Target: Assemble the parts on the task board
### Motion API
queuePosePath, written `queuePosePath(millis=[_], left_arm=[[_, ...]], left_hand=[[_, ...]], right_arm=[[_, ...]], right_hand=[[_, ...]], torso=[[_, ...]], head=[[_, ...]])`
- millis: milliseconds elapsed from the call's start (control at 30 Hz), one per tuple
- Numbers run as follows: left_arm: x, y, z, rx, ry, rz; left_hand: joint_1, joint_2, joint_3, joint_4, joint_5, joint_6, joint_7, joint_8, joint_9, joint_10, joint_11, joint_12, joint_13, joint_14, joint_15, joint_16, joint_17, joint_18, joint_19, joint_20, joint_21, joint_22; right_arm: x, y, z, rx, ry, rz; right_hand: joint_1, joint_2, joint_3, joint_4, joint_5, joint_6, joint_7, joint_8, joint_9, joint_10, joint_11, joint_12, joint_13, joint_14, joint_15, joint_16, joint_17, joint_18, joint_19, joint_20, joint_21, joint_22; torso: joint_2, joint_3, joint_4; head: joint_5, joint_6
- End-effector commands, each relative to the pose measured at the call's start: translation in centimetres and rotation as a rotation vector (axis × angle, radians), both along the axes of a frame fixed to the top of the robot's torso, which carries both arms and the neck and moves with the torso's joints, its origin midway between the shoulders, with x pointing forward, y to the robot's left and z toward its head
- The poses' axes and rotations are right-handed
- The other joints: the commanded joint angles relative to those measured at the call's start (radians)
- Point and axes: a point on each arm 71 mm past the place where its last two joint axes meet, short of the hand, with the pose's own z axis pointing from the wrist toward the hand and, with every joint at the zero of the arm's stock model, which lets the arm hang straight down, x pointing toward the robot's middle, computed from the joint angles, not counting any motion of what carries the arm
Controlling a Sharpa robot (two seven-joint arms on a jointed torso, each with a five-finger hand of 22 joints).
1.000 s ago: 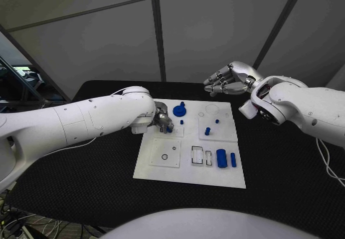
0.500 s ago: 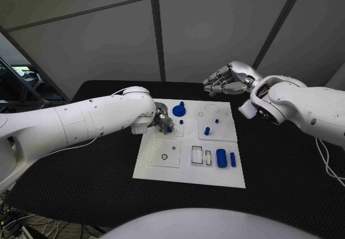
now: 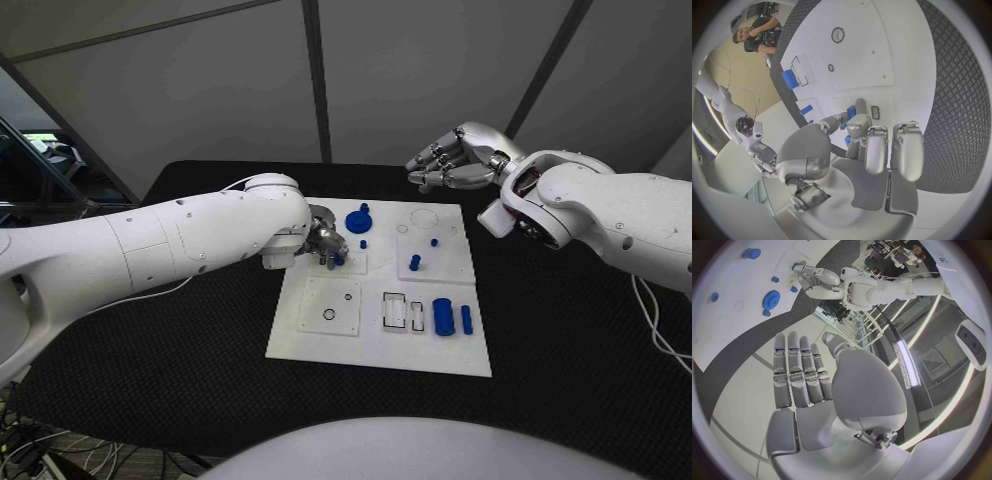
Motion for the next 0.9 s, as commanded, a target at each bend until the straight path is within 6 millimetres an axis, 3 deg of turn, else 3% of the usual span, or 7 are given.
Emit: queuePosePath(millis=[33, 200, 433, 700, 900], left_arm=[[-0.17, 0.7, -0.67, 0.044, 0.023, 0.006], [-0.14, 0.71, -0.67, 0.045, 0.024, 0.005], [-0.09, 0.76, -0.65, 0.045, 0.021, 0.007], [0.06, 1.06, -0.61, 0.044, 0.009, 0.019], [0.1, 1.23, -0.56, 0.04, 0.001, 0.027]], left_hand=[[-0.005, 0.006, 0.093, -0.053, -0.005, 0.026, -0.018, -0.002, -0.001, 0.004, -0.002, 0.006, 0.0, 0.091, -0.007, 0.004, 0.213, -0.043, 0.048, -0.006, -0.006, 0.165], [-0.019, -0.007, 0.085, -0.053, -0.011, 0.027, -0.018, -0.002, -0.003, 0.005, -0.002, 0.008, 0.001, 0.091, -0.007, 0.004, 0.213, -0.043, 0.049, -0.006, -0.006, 0.166], [-0.076, -0.059, -0.015, -0.014, -0.02, 0.036, -0.02, 0.0, -0.008, 0.007, -0.003, 0.01, -0.002, 0.091, -0.007, 0.004, 0.213, -0.044, 0.049, -0.006, -0.007, 0.167], [-0.086, -0.083, -0.151, 0.034, -0.033, 0.043, -0.023, -0.002, -0.016, 0.009, -0.005, 0.015, 0.0, 0.091, -0.009, 0.004, 0.213, -0.044, 0.051, -0.008, -0.007, 0.169], [-0.06, -0.08, -0.22, 0.055, -0.032, 0.044, -0.024, -0.005, -0.021, 0.009, -0.006, 0.017, -0.001, 0.091, -0.01, 0.004, 0.214, -0.044, 0.051, -0.009, -0.007, 0.17]], right_arm=[[0.0, 0.1, 0.11, -0.001, -0.003, 0.012], [0.01, 0.1, 0.11, -0.001, -0.003, 0.012], [0.0, 0.06, 0.11, -0.002, -0.003, 0.01], [0.0, -0.01, 0.12, -0.002, -0.004, 0.008], [0.0, -0.03, 0.12, -0.002, -0.004, 0.008]], right_hand=[[0.012, -0.001, 0.007, 0.0, 0.003, 0.005, -0.001, 0.006, 0.001, 0.006, 0.002, 0.006, -0.001, 0.005, -0.002, -0.005, -0.002, 0.003, 0.01, 0.0, -0.005, -0.001], [0.012, -0.001, 0.008, -0.001, 0.006, 0.005, -0.001, 0.006, 0.0, 0.006, 0.002, 0.006, -0.002, 0.005, -0.002, -0.005, -0.002, 0.003, 0.01, 0.0, -0.006, -0.001], [0.012, -0.003, 0.008, -0.001, 0.008, 0.004, 0.0, 0.006, 0.0, 0.006, 0.002, 0.006, -0.003, 0.005, -0.001, -0.006, -0.002, 0.003, 0.01, 0.0, -0.006, -0.001], [0.011, -0.004, 0.008, -0.001, 0.009, 0.004, 0.0, 0.006, 0.0, 0.005, 0.003, 0.005, -0.003, 0.005, -0.001, -0.007, -0.002, 0.003, 0.01, 0.0, -0.007, -0.002], [0.01, -0.005, 0.008, 0.0, 0.01, 0.003, 0.0, 0.005, 0.0, 0.005, 0.003, 0.005, -0.004, 0.005, -0.001, -0.007, -0.002, 0.003, 0.01, 0.0, -0.007, -0.002]], torso=[[0.0, 0.0006, 0.0003], [0.0, 0.0007, -0.0002], [0.0, 0.0009, 0.0002], [0.0, 0.0001, 0.0008], [0.0, -0.0001, -0.0003]], head=[[0.0, 0.001], [0.001, 0.003], [0.0, 0.003], [0.0, 0.003], [0.001, 0.004]])
